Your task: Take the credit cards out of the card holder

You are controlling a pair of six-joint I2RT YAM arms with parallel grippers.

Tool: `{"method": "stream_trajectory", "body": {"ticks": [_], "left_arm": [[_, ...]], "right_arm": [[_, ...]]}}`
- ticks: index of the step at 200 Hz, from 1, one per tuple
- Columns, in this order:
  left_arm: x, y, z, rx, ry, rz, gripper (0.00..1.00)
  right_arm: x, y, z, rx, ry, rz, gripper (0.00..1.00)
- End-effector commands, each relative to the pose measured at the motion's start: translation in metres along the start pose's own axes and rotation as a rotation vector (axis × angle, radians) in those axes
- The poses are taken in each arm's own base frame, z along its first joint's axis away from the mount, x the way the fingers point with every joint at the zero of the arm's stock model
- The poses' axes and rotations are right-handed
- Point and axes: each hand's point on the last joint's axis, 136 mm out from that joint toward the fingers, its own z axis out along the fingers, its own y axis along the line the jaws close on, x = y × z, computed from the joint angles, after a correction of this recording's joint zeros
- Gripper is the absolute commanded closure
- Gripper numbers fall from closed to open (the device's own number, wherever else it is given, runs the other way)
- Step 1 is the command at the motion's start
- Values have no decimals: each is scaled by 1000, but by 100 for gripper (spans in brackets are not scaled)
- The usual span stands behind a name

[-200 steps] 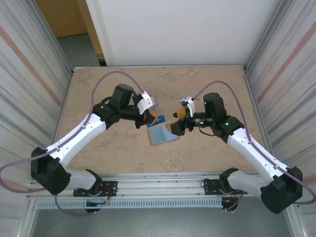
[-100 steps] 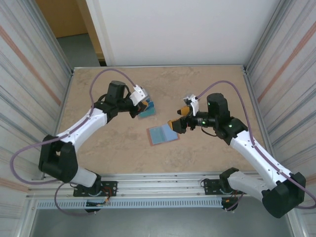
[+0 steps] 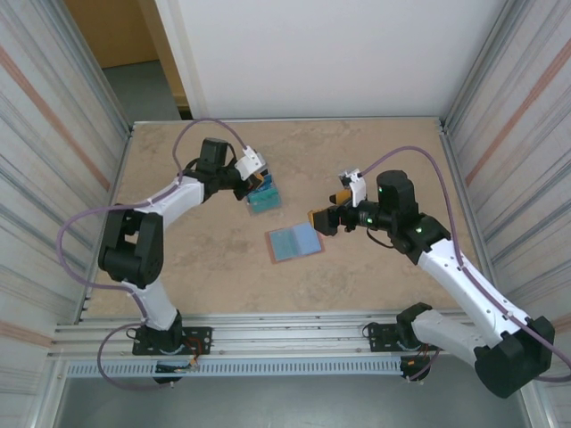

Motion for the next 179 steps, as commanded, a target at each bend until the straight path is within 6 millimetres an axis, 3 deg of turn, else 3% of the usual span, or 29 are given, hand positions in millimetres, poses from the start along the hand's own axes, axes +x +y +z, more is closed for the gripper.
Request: {"method": "stream_trajectory", "body": {"ticks": [1, 135, 179], "left_arm": [[-12, 8, 0, -2, -35, 44, 100], [19, 17, 18, 16, 41, 50, 100], [18, 18, 15, 2, 45, 48, 85]], "right_arm": [[1, -5, -6, 34, -11, 23, 1], [2, -7, -7, 42, -21, 32, 1], [0, -13, -6, 71, -28, 67, 1]]}}
